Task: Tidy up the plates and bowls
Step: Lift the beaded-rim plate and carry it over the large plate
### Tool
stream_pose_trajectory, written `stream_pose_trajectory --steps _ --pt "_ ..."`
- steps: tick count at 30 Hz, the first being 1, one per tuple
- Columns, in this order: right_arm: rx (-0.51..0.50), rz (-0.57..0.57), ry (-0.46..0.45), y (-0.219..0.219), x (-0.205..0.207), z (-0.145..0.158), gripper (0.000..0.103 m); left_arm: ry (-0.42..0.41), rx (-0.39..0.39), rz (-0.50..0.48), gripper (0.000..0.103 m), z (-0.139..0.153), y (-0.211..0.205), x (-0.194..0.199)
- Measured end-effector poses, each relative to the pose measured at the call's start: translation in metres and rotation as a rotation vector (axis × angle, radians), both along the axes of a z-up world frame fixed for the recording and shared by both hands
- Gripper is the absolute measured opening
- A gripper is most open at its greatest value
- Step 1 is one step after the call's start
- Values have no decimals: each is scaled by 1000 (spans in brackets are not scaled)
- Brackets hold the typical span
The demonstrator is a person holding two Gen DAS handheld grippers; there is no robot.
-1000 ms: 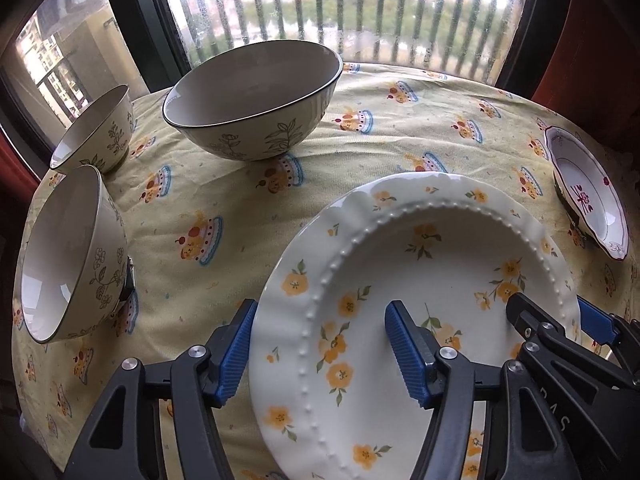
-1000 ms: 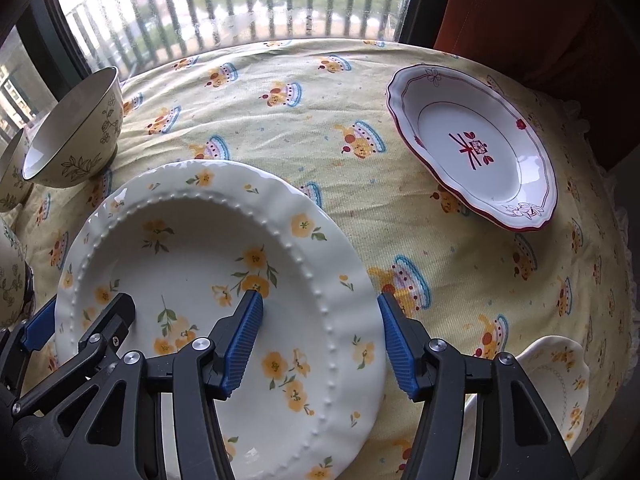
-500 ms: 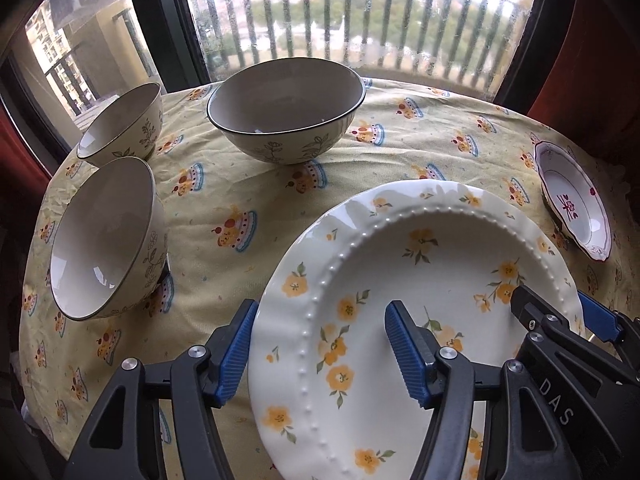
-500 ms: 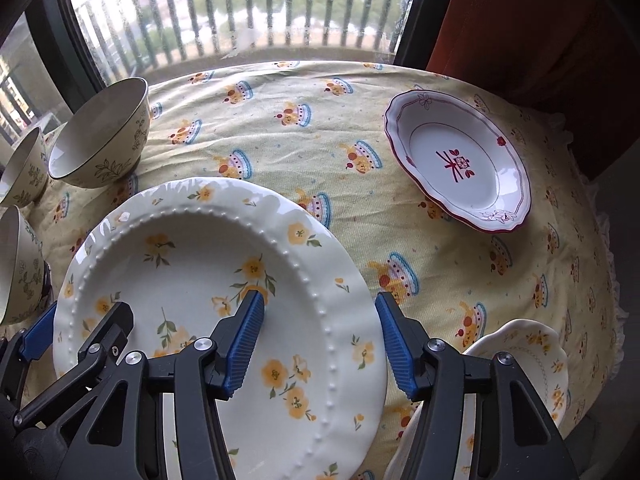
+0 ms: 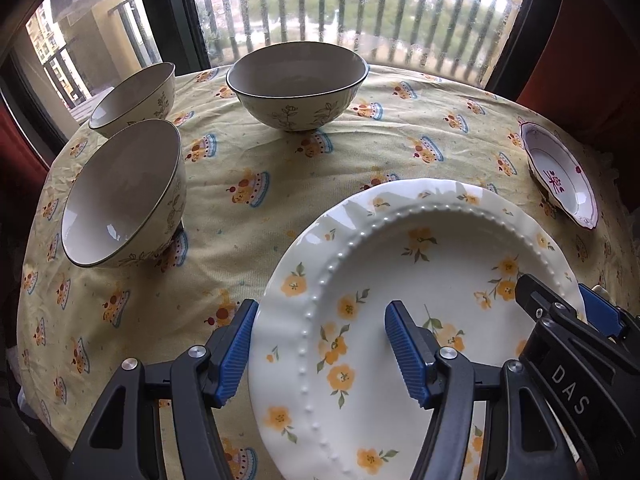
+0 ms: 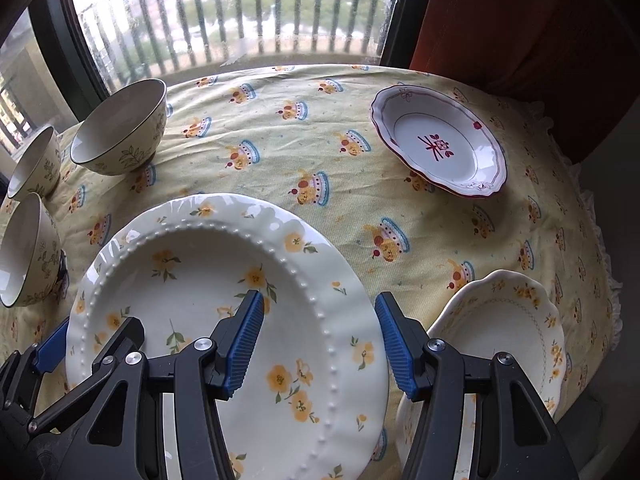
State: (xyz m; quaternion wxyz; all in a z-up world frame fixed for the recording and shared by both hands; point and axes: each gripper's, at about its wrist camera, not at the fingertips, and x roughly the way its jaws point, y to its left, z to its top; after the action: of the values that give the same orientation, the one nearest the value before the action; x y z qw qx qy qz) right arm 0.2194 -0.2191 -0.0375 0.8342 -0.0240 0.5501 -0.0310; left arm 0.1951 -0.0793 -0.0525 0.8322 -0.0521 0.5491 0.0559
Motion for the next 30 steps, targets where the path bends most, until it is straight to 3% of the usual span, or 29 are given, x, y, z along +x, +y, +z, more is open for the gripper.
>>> stream_pose_trajectory --steps 17,30 --pt "46 44 -8 -73 -8 8 62 -23 31 29 65 16 -75 -19" --pt "42 66 -5 -146 -15 11 62 5 -17 73 65 7 -143 -32"
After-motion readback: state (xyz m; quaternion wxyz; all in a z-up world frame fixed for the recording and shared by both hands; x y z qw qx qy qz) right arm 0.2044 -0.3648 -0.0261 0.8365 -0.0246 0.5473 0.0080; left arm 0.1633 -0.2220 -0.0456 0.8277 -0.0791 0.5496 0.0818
